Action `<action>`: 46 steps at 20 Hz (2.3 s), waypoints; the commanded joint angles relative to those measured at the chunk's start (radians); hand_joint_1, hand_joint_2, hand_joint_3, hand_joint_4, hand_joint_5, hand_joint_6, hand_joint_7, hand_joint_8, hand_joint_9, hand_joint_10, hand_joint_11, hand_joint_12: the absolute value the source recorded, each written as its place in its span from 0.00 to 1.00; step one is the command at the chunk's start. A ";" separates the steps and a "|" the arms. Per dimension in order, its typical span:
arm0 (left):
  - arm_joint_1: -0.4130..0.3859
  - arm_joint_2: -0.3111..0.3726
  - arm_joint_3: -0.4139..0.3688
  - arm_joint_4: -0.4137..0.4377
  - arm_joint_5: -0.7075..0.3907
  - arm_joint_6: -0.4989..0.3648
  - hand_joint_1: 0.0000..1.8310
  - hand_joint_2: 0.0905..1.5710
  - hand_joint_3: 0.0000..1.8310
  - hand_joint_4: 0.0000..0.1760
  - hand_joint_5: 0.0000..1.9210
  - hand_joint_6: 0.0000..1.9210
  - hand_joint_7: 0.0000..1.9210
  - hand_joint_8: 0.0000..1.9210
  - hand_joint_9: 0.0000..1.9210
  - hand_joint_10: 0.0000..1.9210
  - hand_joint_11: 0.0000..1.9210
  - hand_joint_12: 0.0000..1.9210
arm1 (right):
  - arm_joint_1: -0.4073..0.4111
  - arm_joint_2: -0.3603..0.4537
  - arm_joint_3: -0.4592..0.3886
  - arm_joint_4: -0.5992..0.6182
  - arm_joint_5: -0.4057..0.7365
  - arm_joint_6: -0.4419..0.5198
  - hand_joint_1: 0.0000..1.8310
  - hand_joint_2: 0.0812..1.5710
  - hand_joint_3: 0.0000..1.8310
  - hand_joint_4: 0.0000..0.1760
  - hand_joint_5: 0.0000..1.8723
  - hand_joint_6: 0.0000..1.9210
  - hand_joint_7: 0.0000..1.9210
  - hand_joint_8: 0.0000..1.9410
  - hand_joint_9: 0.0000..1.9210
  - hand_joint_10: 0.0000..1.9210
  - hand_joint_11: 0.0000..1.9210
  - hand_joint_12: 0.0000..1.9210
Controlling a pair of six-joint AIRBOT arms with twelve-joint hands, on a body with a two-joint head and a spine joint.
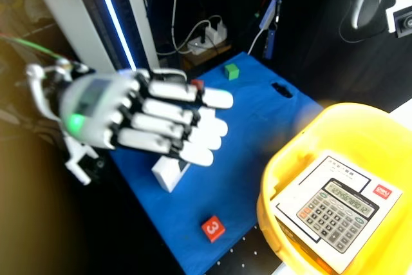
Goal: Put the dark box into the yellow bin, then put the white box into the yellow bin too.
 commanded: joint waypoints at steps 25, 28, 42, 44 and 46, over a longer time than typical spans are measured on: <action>-0.003 0.017 -0.023 -0.051 -0.075 -0.001 0.49 0.64 0.00 0.44 0.23 0.00 0.15 0.00 0.09 0.00 0.00 0.49 | -0.006 -0.146 0.124 -0.081 -0.146 0.037 0.28 0.39 0.00 0.13 0.12 0.00 0.19 0.00 0.14 0.00 0.00 0.22; -0.002 0.019 -0.025 -0.052 -0.075 -0.002 0.49 0.64 0.00 0.44 0.23 0.00 0.15 0.00 0.09 0.00 0.00 0.49 | -0.006 -0.158 0.131 -0.081 -0.149 0.037 0.37 0.46 0.00 0.00 0.20 0.01 0.23 0.00 0.19 0.01 0.03 0.30; 0.018 0.038 -0.033 -0.080 -0.074 -0.002 0.49 0.64 0.00 0.44 0.23 0.00 0.15 0.00 0.09 0.00 0.00 0.49 | -0.006 -0.183 0.160 -0.061 -0.161 0.037 0.69 0.67 0.00 0.00 0.55 0.41 0.58 0.47 0.53 0.49 0.43 0.70; 0.019 0.039 -0.033 -0.080 -0.070 -0.002 0.49 0.64 0.00 0.44 0.23 0.00 0.15 0.00 0.09 0.00 0.00 0.49 | 0.010 -0.183 0.160 -0.062 -0.161 0.037 0.70 0.67 0.00 0.00 0.56 0.36 0.56 0.53 0.55 0.45 0.45 0.70; 0.025 0.039 -0.033 -0.081 -0.069 -0.002 0.49 0.64 0.00 0.44 0.23 0.00 0.15 0.00 0.09 0.00 0.00 0.49 | 0.034 -0.182 0.158 -0.062 -0.157 0.037 0.69 0.69 0.00 0.00 0.54 0.35 0.53 0.62 0.53 0.65 0.46 0.84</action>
